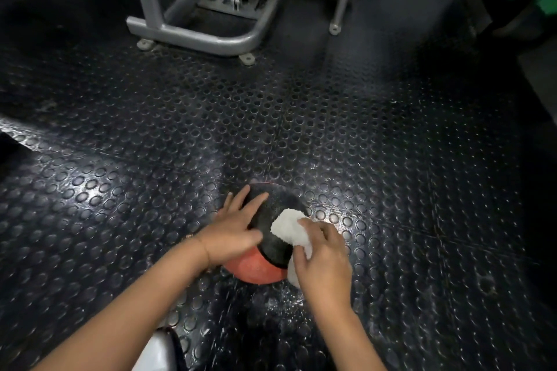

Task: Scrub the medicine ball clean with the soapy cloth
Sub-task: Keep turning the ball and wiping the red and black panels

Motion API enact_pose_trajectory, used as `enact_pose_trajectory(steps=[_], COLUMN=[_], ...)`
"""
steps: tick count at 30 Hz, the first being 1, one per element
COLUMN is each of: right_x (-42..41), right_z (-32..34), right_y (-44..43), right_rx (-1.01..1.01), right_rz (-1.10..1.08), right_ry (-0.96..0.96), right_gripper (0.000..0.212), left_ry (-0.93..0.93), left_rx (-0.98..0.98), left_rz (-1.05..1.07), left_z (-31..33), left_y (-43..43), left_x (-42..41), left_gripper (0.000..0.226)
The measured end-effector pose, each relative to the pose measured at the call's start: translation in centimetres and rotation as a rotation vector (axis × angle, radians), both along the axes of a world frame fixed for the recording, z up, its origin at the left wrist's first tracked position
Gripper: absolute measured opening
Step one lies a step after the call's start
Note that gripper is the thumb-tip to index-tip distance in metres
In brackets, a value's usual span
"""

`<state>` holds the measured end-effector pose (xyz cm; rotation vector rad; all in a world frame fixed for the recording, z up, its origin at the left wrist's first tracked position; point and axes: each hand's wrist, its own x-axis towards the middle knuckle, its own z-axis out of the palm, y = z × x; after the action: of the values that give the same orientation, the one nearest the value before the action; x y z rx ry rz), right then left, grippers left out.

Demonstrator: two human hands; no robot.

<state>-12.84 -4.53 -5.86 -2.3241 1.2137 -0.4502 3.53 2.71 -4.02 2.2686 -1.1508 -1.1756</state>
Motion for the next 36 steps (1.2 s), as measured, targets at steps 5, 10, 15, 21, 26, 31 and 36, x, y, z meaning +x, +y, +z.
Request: enact_pose_trajectory(steps=[5, 10, 15, 21, 26, 31, 36], right_x=[0.4, 3.8, 4.2, 2.3, 2.9, 2.4, 3.1], right_z=[0.5, 0.3, 1.0, 0.2, 1.0, 1.1, 1.8], right_y=[2.0, -2.6, -3.0, -3.0, -1.9, -1.6, -2.4], right_rx=[0.11, 0.102, 0.053, 0.039, 0.11, 0.082, 0.096], right_rz=[0.105, 0.1, 0.137, 0.163, 0.09, 0.116, 0.034], right_ry=[-0.075, -0.09, -0.05, -0.06, -0.079, -0.071, 0.004], right_gripper=[0.031, 0.026, 0.023, 0.023, 0.022, 0.021, 0.017], left_ry=[-0.199, -0.321, -0.384, -0.379, -0.367, -0.371, -0.414], left_rx=[-0.223, -0.289, -0.309, -0.386, -0.411, -0.437, -0.407], left_rz=[0.555, 0.594, 0.561, 0.381, 0.326, 0.216, 0.172], left_z=[-3.6, -4.6, -4.6, -4.7, -5.2, -5.1, -4.8], left_y=[-0.2, -0.2, -1.0, 0.7, 1.3, 1.3, -0.1], left_x=[-2.0, -2.6, -2.4, -2.7, -2.4, -1.8, -2.0], left_gripper=[0.062, 0.085, 0.082, 0.072, 0.065, 0.062, 0.062])
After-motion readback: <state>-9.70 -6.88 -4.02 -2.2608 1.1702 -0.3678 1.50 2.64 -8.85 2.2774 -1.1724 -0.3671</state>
